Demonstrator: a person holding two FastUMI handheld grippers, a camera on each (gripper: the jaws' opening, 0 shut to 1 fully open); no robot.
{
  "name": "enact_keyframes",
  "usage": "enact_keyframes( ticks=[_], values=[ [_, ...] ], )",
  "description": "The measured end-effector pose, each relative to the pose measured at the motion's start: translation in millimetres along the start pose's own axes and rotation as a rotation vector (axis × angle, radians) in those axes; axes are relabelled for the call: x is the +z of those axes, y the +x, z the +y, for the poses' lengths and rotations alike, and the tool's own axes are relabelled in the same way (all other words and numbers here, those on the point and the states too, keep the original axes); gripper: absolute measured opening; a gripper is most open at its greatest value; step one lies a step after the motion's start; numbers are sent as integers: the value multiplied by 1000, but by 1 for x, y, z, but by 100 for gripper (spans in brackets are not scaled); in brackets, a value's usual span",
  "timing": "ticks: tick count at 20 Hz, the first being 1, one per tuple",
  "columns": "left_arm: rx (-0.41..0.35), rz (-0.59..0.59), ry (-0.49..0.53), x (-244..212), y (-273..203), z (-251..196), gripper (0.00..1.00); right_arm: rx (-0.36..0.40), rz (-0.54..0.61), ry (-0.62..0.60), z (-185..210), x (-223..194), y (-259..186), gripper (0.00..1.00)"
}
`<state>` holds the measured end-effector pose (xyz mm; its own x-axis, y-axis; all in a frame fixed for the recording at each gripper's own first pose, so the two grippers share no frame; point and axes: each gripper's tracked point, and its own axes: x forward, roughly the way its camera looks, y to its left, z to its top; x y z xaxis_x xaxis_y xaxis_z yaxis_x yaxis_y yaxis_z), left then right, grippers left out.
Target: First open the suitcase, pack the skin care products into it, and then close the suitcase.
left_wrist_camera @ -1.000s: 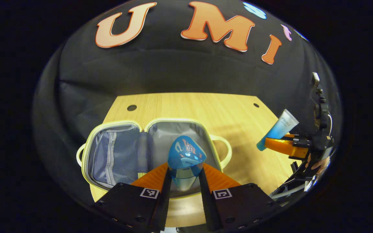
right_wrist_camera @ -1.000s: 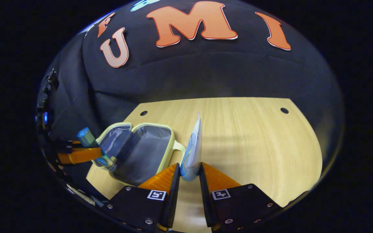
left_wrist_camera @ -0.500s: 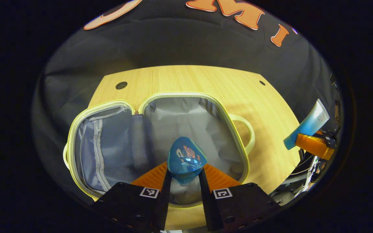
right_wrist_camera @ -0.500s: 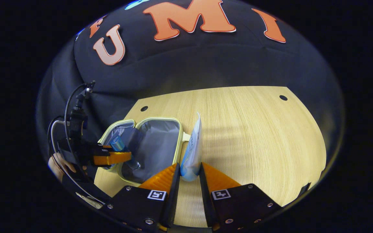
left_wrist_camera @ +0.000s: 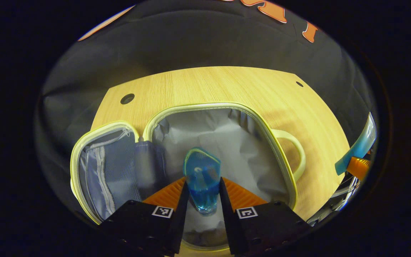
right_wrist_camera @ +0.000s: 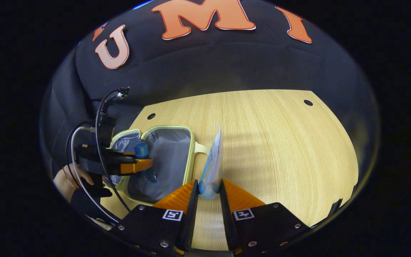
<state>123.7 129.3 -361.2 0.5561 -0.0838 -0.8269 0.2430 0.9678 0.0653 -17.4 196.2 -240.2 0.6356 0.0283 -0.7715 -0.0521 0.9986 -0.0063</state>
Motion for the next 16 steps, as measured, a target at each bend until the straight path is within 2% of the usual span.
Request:
enact_keyframes(
  ticks=[5, 8, 14, 16],
  values=[
    [38, -14, 8, 11, 8, 5, 50, 5, 2, 14, -6, 5, 5, 37],
    [29, -28, -30, 9, 5, 4, 95, 21, -2, 23, -3, 11, 5, 37],
    [-9, -95, -123, 10, -37, 7, 97, 45, 23, -35, 12, 21, 4, 37],
    [-25, -142, -150, 13, -59, 14, 97, 66, 41, -76, 31, 27, 3, 37]
  ],
)
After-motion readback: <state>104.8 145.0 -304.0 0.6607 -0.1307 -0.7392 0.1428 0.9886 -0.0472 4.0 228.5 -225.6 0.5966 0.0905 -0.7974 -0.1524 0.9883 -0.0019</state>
